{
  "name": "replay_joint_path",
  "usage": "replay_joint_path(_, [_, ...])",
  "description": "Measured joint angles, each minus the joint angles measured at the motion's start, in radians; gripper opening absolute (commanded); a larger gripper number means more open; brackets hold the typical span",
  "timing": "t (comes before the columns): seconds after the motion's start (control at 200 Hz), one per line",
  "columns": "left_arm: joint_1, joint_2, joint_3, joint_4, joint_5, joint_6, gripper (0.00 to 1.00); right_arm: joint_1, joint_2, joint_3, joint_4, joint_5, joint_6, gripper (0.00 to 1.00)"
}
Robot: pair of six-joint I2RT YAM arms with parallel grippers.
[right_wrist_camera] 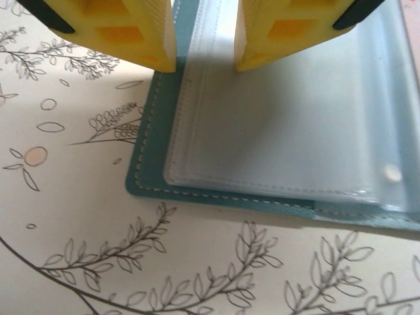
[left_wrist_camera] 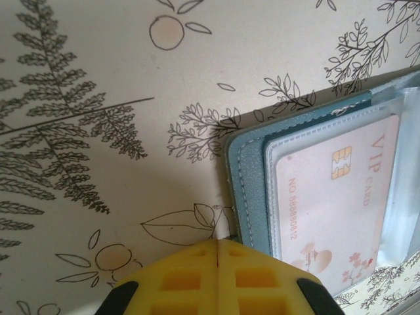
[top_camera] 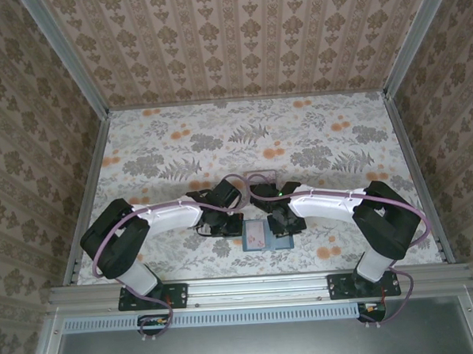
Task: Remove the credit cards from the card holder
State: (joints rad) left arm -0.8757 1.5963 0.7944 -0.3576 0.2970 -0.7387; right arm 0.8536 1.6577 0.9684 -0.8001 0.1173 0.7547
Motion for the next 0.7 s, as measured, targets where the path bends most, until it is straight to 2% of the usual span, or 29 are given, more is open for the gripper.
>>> replay_joint_path(0.36, [-0.006,-0.026,0.015,-0.047,-0.043,0.002,0.00,0.000,-0.070,0.003,-0.055,0.020,0.000,0.31])
replay_joint_path(0.7, [-0.020,-0.057,0.021,0.003,-0.022,-0.026,0.00,-0.002,-0.106,0.016,0.035,-0.107,0.005,0.23])
